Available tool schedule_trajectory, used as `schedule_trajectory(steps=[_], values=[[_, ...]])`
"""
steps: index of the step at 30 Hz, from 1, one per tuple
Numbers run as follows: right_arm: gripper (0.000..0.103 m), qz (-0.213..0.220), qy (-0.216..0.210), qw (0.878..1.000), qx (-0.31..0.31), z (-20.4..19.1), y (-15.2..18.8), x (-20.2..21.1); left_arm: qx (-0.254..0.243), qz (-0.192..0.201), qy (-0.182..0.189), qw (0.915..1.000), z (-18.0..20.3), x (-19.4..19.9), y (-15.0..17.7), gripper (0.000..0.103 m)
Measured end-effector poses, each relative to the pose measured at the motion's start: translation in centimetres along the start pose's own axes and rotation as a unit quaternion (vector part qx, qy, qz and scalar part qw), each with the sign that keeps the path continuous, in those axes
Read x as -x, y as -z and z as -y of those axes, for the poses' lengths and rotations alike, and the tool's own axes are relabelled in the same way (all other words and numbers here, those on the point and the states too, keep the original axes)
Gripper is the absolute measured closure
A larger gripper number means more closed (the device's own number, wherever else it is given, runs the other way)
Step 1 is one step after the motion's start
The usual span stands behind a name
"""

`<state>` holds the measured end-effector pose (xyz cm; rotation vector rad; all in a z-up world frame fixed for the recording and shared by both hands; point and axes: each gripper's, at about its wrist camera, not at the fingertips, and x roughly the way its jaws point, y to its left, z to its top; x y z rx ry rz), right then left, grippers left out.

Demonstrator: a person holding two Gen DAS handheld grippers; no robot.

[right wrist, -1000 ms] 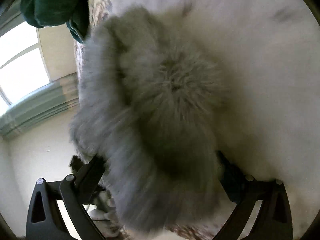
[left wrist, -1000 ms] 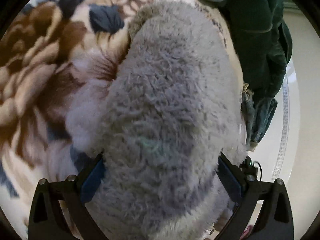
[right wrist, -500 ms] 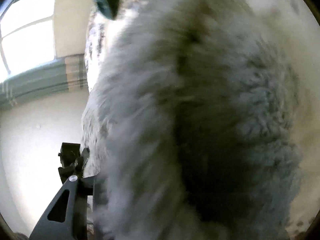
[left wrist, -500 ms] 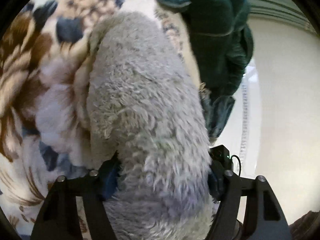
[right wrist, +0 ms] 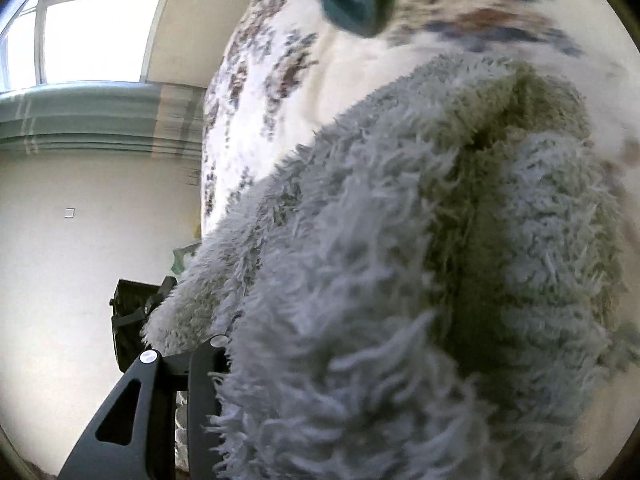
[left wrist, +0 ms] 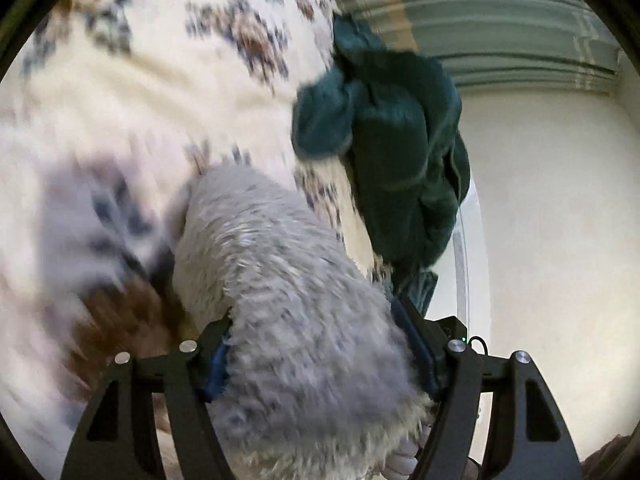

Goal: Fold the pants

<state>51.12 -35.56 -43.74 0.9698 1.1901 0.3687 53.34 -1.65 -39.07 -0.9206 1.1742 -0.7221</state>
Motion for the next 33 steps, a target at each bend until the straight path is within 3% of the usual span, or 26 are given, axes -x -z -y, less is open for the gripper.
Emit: schedule_trajectory(steps=[3,6,8,12,15,16,17,20,22,24,27,31,32,33], values=[[0.055,0.011,-0.010,1.000,0.019,-3.9,-2.2,-4.3,-0.016,0.009,-0.011,0.9998,-1.5,2.0,-4.7,0.035],[0.056,0.015,-0.018,1.000,0.014,-7.0,-3.3,-7.7,-0.025,-0.010,-0.023,0.9994,-3.5,2.7,-6.8,0.035],[0.056,0.011,-0.002,1.000,0.014,-6.9,-1.9,-8.1,-0.032,-0.038,-0.040,0.9980,-4.7,2.7,-6.1,0.035],[0.054,-0.015,0.058,0.998,-0.035,-2.6,3.2,-6.8,-0.011,-0.093,-0.073,0.9930,-7.7,2.1,-3.0,0.035],[0.032,-0.070,0.101,0.989,-0.079,1.7,7.4,-5.6,0.000,-0.132,-0.093,0.9869,-7.9,1.0,-0.6,0.032],[0.019,-0.075,0.107,0.988,-0.079,2.4,8.2,-5.2,-0.006,-0.133,-0.090,0.9870,-7.4,0.8,-0.3,0.025],[0.014,-0.073,0.116,0.988,-0.076,2.8,8.8,-4.7,-0.011,-0.134,-0.088,0.9871,-6.8,1.1,0.0,0.009],[0.004,-0.025,0.087,0.991,-0.101,4.8,9.9,-2.0,-0.037,-0.154,-0.069,0.9850,-4.8,-1.0,-0.9,0.001],[0.000,0.015,0.060,0.989,-0.134,7.0,10.5,-0.1,-0.049,-0.188,-0.071,0.9784,-4.2,-4.2,-1.7,0.000],[0.000,0.042,0.027,0.985,-0.162,9.5,10.5,0.4,-0.064,-0.223,-0.082,0.9692,-4.2,-7.1,-1.9,0.000],[0.000,0.036,-0.038,0.978,-0.203,12.4,10.1,-1.8,-0.059,-0.261,-0.107,0.9577,-5.6,-10.2,-2.6,0.000],[0.001,0.028,-0.079,0.976,-0.200,12.5,9.9,-3.3,-0.037,-0.264,-0.089,0.9595,-6.6,-9.3,-3.1,0.000],[0.008,0.028,-0.097,0.975,-0.198,12.0,9.9,-3.3,-0.045,-0.260,-0.086,0.9607,-6.3,-8.7,-2.8,0.002],[0.038,0.029,-0.106,0.974,-0.197,11.5,9.7,-3.6,-0.054,-0.251,-0.080,0.9631,-5.8,-8.0,-2.4,0.006]])
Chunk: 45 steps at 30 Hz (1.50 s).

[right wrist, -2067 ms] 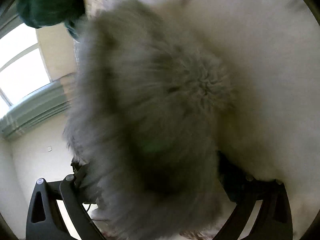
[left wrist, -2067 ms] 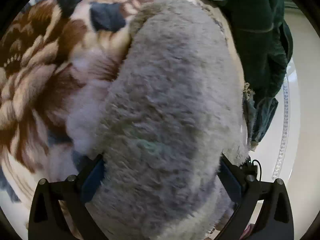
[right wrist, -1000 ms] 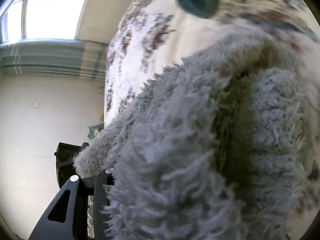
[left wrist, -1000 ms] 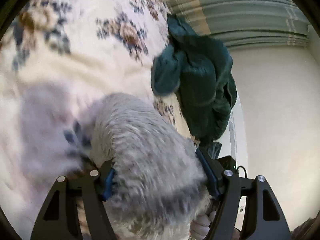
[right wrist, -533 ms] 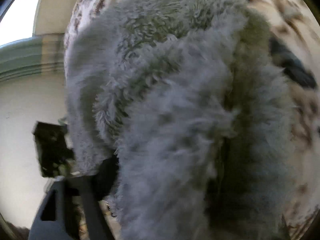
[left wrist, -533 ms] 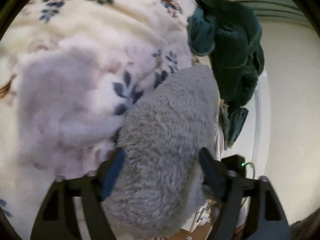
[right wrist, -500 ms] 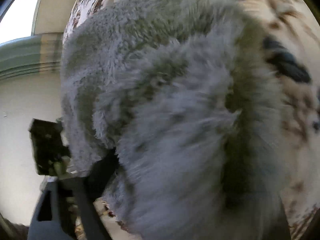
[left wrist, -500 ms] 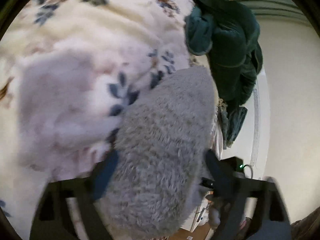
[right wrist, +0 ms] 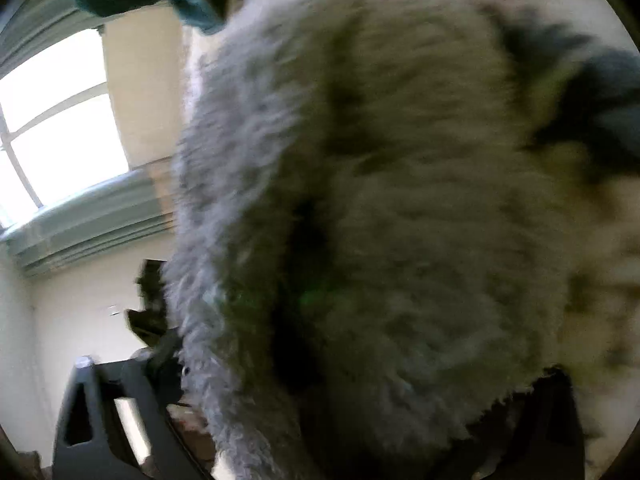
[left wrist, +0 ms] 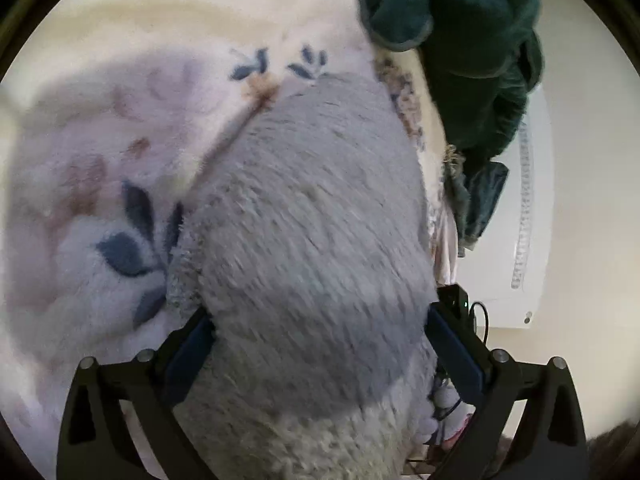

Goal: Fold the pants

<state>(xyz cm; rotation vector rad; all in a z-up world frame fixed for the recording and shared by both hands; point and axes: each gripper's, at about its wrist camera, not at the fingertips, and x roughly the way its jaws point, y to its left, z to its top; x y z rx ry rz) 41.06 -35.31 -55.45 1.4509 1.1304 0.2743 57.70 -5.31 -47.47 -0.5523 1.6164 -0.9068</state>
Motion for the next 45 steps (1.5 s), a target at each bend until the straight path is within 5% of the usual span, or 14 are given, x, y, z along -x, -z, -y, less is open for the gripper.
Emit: schedule_trajectory(steps=[2,4,12,20,23,26,28,31,34,37,40,45], values=[[0.046,0.004,0.003,1.000,0.006,-1.5,0.7,-0.1,0.006,0.024,0.013,0.9996,0.5,1.3,1.2,0.036],[0.053,0.010,0.014,1.000,0.026,-3.8,1.2,0.3,0.014,0.053,0.037,0.9978,1.0,3.3,2.4,0.041],[0.054,-0.008,0.034,0.988,0.150,-15.3,1.1,0.8,-0.017,0.152,0.054,0.9867,4.2,12.3,1.8,0.042],[0.054,-0.071,0.021,0.974,0.212,-22.6,-5.4,-10.0,0.013,0.266,0.007,0.9639,-2.7,19.7,-4.9,0.042],[0.050,-0.098,0.069,0.967,0.223,-22.0,-6.8,-14.3,0.045,0.260,-0.047,0.9635,-7.0,19.3,-6.1,0.042],[0.035,-0.104,0.144,0.958,0.225,-20.6,-7.5,-15.2,0.087,0.226,-0.087,0.9664,-10.3,18.4,-5.5,0.039],[0.012,-0.090,0.195,0.946,0.244,-20.1,-6.8,-13.4,0.091,0.213,-0.086,0.9689,-11.0,18.4,-4.5,0.037],[0.000,-0.063,0.291,0.911,0.285,-19.8,-5.0,-10.1,0.088,0.199,-0.109,0.9700,-10.3,17.5,-2.8,0.024],[0.000,-0.029,0.369,0.874,0.316,-20.9,-5.0,-7.3,0.090,0.192,-0.154,0.9650,-8.7,17.2,-1.9,0.019],[0.000,0.016,0.424,0.836,0.349,-22.9,-0.7,-4.7,0.059,0.193,-0.242,0.9489,-5.2,17.3,-1.3,0.013],[0.000,0.070,0.471,0.803,0.357,-25.9,4.8,-2.4,0.029,0.202,-0.327,0.9228,-0.5,17.6,-0.2,0.008],[0.000,0.136,0.501,0.771,0.369,-33.6,7.7,-3.8,-0.005,0.240,-0.369,0.8979,6.2,19.3,3.0,0.008]])
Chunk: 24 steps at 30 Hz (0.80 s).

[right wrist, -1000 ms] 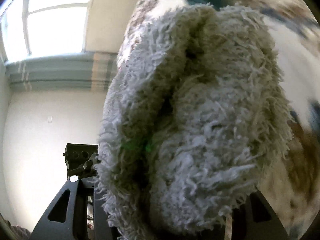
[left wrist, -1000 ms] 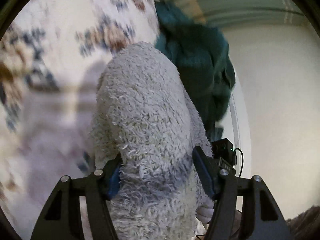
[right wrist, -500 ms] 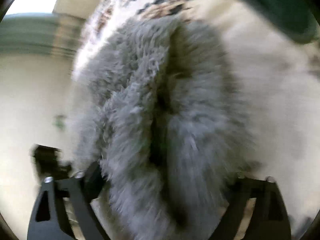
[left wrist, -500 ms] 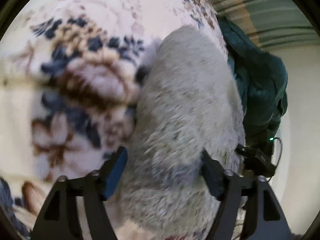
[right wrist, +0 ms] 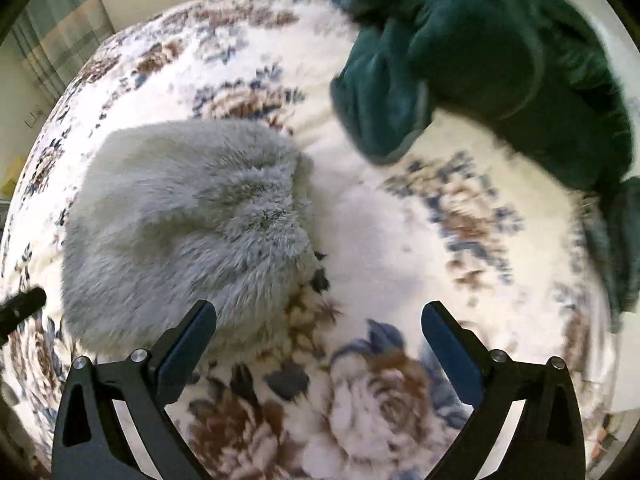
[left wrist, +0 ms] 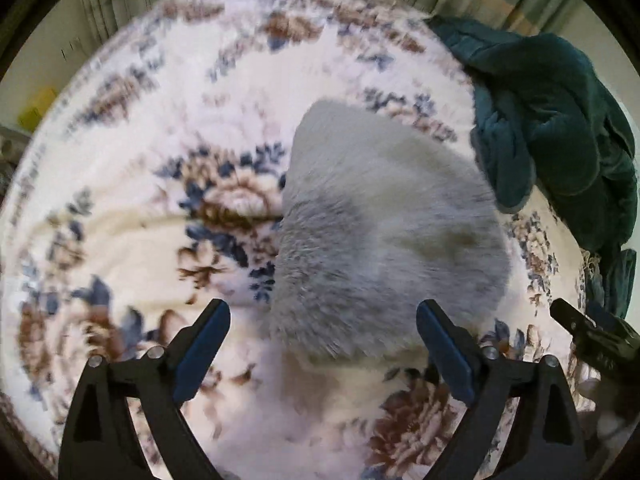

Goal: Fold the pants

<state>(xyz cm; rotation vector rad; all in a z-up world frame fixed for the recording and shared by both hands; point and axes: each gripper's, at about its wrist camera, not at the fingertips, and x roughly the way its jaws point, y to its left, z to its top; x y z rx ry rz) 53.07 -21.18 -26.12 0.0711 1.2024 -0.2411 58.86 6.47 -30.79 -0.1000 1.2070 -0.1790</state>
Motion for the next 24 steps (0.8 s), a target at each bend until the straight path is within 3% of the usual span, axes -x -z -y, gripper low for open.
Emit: schedule_trajectory(steps=[8,15,24], values=[[0.000,0.060,0.002,0.998,-0.005,-1.4,0.3,12.0,-0.021,0.062,-0.034,0.9973,4.5,11.4,2.3,0.008],[0.000,0.107,-0.014,0.994,0.027,0.8,4.3,25.5,-0.003,0.102,-0.060,0.9930,7.3,21.3,6.7,0.008],[0.000,0.154,-0.045,0.986,0.055,3.9,9.3,38.5,0.004,0.155,-0.082,0.9846,11.2,33.0,13.3,0.008]])
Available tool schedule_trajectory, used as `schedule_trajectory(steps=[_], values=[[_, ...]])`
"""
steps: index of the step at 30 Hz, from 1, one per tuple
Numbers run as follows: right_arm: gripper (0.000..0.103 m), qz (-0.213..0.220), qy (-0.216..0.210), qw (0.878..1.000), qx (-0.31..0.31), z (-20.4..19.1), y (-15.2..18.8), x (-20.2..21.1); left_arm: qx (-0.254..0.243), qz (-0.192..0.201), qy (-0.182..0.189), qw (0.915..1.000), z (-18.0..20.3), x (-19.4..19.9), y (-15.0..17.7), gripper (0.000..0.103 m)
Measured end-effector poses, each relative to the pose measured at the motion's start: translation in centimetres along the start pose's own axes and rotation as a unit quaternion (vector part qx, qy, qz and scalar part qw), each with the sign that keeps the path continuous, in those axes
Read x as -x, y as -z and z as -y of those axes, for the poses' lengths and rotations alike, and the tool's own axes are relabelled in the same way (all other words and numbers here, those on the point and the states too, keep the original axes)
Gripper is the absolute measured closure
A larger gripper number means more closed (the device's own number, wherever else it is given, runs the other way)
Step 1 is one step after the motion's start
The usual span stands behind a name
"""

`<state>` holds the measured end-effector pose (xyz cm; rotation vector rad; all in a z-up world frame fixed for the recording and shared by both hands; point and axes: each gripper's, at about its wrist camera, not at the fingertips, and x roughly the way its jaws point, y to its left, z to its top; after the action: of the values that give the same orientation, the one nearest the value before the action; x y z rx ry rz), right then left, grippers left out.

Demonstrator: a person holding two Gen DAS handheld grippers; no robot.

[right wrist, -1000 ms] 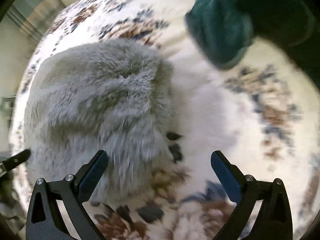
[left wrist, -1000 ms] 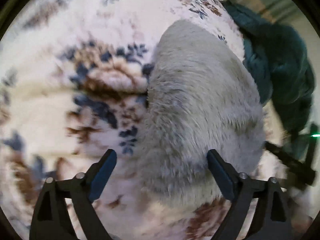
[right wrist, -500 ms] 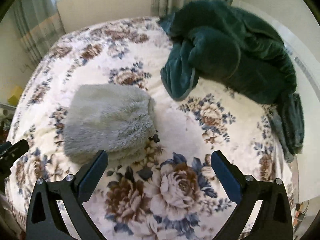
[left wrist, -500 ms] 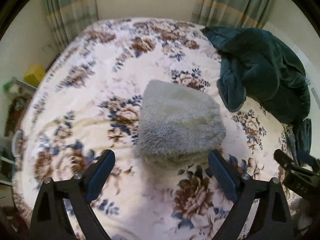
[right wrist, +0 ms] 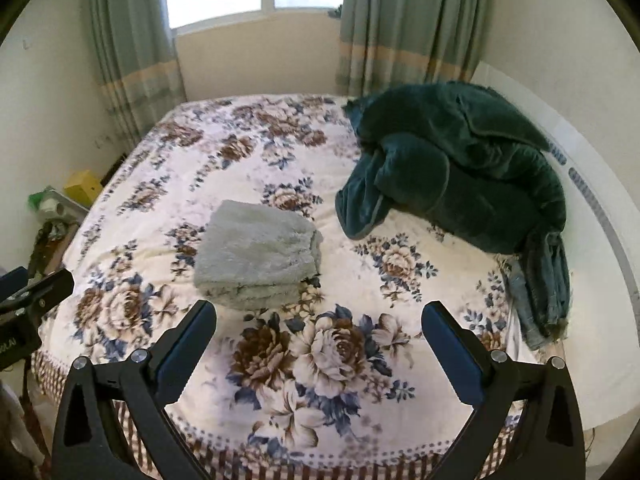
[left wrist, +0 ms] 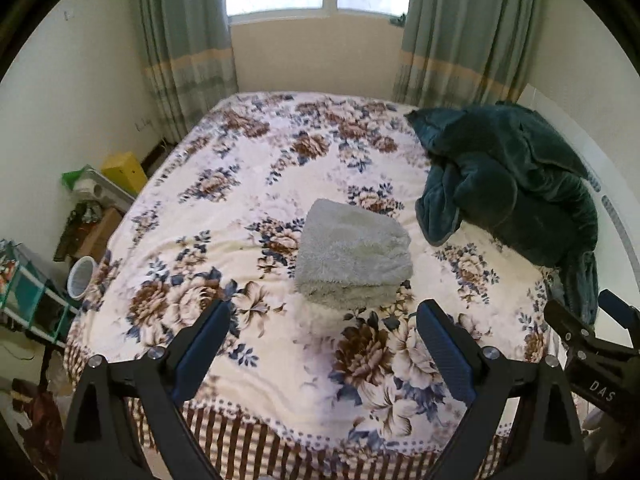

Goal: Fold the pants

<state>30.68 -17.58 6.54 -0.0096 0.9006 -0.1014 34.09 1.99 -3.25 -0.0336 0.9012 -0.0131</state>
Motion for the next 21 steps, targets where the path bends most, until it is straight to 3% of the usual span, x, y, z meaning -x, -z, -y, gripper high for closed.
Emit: schedule_trajectory(steps=[10,12,21], values=[[0.000,0.038,-0.014,0.999,0.011,1.1,0.9,13.1,-0.009,0.034,-0.001,0.9994,0.6,9.0,1.2,0.008],[0.000,0.039,-0.012,0.999,0.013,0.8,1.1,14.7,-0.014,0.038,0.007,0.9992,0.6,10.0,1.4,0.000],[0.000,0.057,-0.005,0.998,0.011,0.2,1.6,18.7,-0.013,0.059,0.006,0.9982,0.2,11.5,1.5,0.000]])
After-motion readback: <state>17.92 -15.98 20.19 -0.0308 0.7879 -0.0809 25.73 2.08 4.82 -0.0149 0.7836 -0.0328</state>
